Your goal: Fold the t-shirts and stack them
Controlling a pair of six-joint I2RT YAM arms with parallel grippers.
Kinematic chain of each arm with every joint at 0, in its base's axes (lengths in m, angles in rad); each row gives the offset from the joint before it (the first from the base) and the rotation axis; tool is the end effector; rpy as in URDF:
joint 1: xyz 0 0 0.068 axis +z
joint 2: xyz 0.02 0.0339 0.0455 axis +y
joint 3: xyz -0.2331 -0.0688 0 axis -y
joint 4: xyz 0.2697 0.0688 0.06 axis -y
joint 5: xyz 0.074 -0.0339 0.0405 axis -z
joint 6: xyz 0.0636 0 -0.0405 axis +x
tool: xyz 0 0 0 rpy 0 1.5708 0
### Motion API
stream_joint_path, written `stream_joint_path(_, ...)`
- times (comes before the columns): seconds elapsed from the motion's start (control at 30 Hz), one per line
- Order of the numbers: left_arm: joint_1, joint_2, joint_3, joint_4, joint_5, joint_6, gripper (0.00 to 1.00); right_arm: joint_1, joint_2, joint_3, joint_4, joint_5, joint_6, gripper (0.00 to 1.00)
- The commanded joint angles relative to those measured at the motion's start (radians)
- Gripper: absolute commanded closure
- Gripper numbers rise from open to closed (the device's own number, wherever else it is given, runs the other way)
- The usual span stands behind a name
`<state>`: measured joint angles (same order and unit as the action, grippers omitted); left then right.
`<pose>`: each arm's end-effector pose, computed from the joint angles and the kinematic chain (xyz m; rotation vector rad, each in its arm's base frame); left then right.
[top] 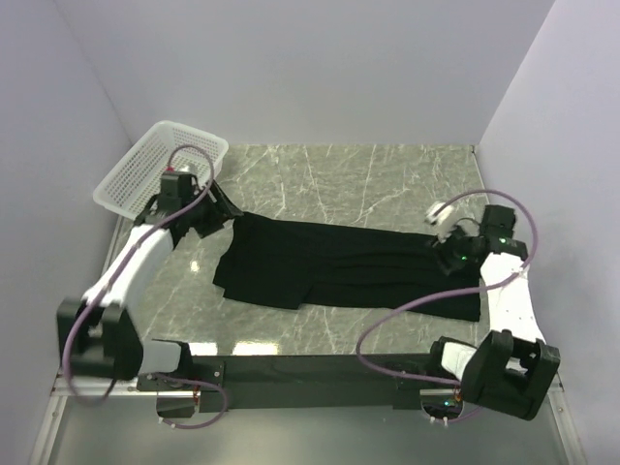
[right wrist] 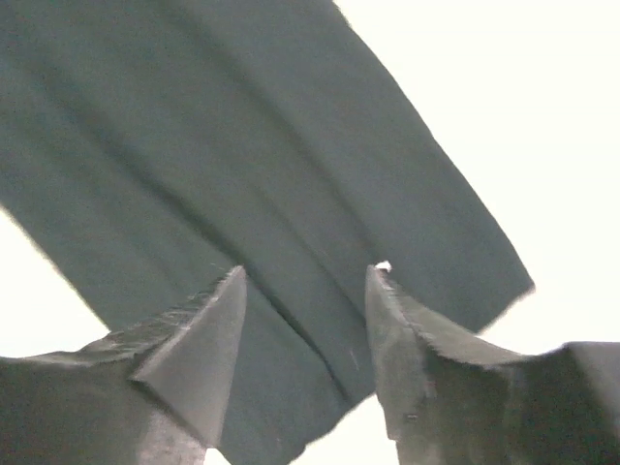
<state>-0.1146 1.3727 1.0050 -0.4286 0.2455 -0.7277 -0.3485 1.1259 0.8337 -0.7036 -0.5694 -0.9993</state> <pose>0.3383 -0.0545 0.2041 -0.6205 2.3678 -0.6828 0.2604 -0.0581 0.1966 -0.9437 2.1611 0.1037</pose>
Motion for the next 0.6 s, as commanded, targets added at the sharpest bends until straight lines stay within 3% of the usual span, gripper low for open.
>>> stream_joint_path(0.0, -0.002, -0.203, -0.054, 0.002, -0.099, 0.067, 0.26, 0.126, -0.044, -0.034, -0.152, -0.260, -0.258, 0.37)
stream_joint_path(0.07, 0.000, -0.283, -0.118, -0.002, -0.146, 0.063, 0.21, 0.211, -0.061, -0.065, -0.133, -0.279, -0.306, 0.35)
stream_joint_path(0.1, 0.001, -0.361, -0.137, -0.009, -0.167, 0.053, 0.16, 0.343, -0.063, -0.071, -0.102, -0.238, -0.289, 0.35)
stream_joint_path(0.17, 0.004, -0.437, -0.190, -0.015, -0.224, 0.005, 0.10, 0.490, -0.054, -0.082, -0.012, -0.192, -0.257, 0.35)
stream_joint_path(0.3, 0.007, -0.616, -0.258, -0.010, -0.242, -0.061, 0.08, 0.826, 0.011, -0.071, 0.156, -0.068, -0.184, 0.37)
stream_joint_path(0.43, 0.009, -0.701, -0.305, -0.056, -0.276, -0.101, 0.08, 1.035, 0.106, -0.083, 0.405, 0.138, -0.112, 0.38)
stream_joint_path(0.57, 0.009, -0.773, -0.324, -0.101, -0.284, -0.119, 0.09, 1.183, 0.210, -0.093, 0.550, 0.238, -0.098, 0.38)
